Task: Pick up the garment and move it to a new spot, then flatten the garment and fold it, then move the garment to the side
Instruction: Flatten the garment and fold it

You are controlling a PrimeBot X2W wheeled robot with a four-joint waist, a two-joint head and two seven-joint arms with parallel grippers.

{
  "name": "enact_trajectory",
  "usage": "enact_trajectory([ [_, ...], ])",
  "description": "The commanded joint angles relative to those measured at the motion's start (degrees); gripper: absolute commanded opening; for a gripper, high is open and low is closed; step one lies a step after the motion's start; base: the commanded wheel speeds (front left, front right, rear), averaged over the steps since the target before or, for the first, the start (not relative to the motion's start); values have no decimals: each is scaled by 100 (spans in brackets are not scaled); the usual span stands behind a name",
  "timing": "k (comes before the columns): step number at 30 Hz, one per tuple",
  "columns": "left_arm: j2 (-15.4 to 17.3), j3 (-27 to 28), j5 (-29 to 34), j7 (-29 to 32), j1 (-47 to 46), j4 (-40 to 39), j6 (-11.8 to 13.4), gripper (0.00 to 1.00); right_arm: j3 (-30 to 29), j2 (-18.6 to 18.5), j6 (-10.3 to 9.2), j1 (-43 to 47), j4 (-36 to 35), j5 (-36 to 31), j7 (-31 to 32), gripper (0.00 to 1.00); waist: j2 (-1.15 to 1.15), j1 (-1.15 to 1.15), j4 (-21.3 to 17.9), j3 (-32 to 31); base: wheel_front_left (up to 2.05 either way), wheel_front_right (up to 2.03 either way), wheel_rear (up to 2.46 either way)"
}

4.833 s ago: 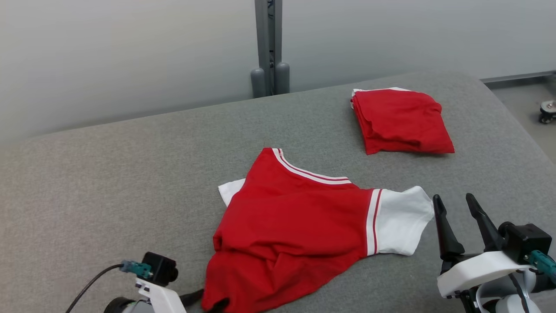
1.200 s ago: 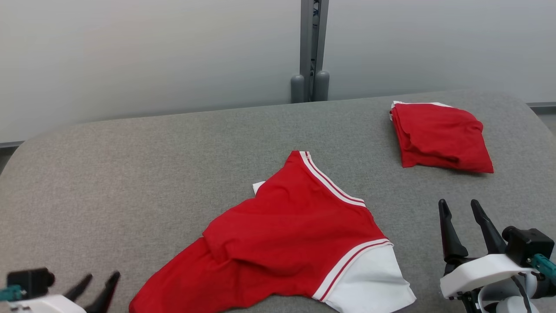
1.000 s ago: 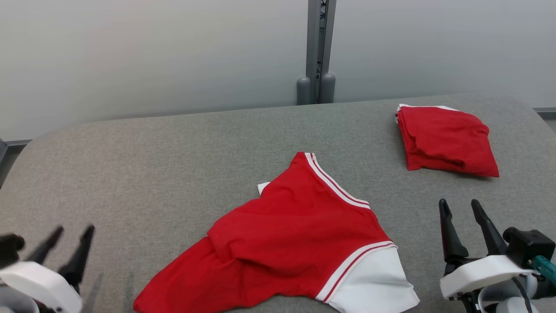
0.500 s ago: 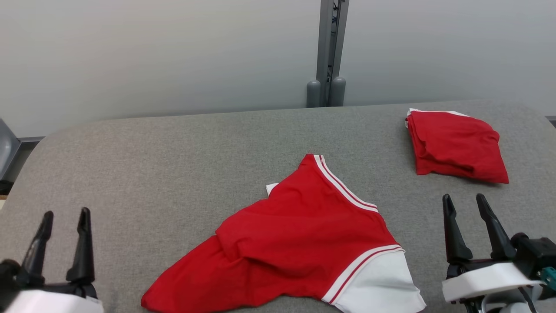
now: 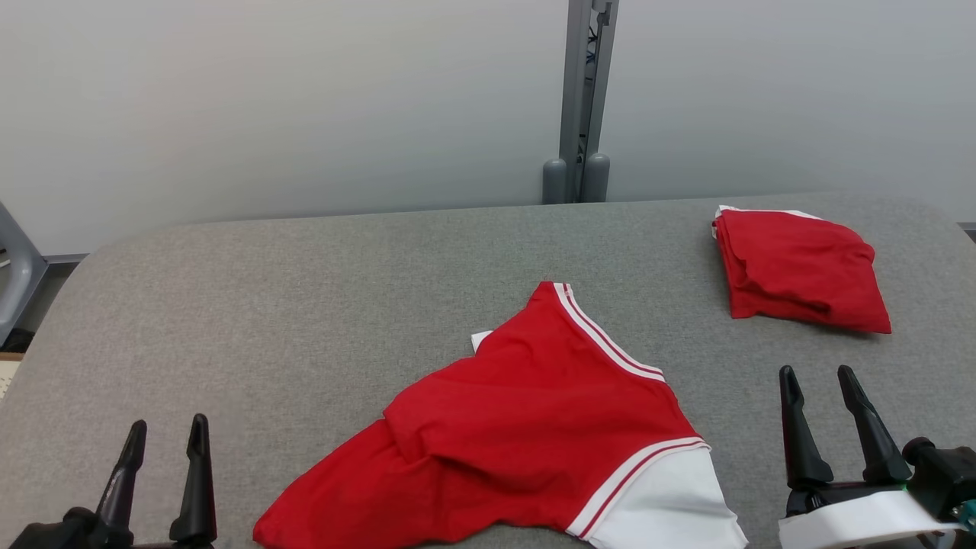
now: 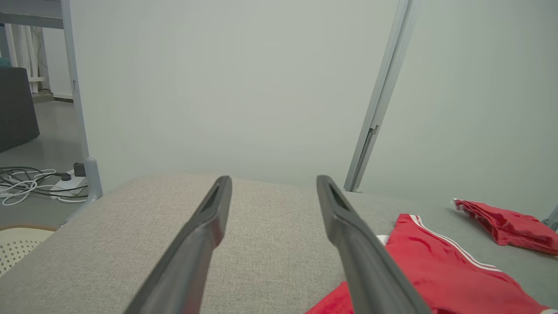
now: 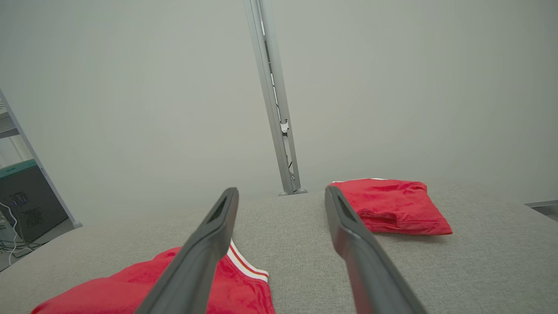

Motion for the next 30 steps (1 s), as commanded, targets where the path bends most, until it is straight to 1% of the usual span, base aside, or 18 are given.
enact_trajectory([
  [1, -44, 61, 89, -22, 54, 73, -74, 100, 2, -35, 1, 1, -26, 18, -29, 100, -1, 0, -10, -9, 0, 0, 0],
  [2, -142, 99, 179, -22, 51, 185, -165, 100, 23, -33, 1, 6, -35, 31, -30, 100, -1, 0, -18, -17, 0, 0, 0],
  [4, -219, 150, 257, -23, 16, 271, -246, 100, 34, -34, 1, 10, -38, 29, -30, 100, -1, 0, -20, -22, 0, 0, 0],
  [10, -368, 276, 398, -24, -90, 425, -373, 100, 59, -34, 1, -20, -14, 26, -30, 100, -1, 0, -11, -34, 0, 0, 0],
  [17, -415, 337, 498, -23, -169, 542, -431, 100, 64, -34, 1, -32, 25, 34, -30, 100, -1, 0, 3, -43, 0, 0, 0],
  [30, -396, 286, 458, -24, -172, 600, -436, 100, 114, -33, 1, -93, 63, 55, -31, 100, -1, 0, -4, -60, 0, 0, 0],
])
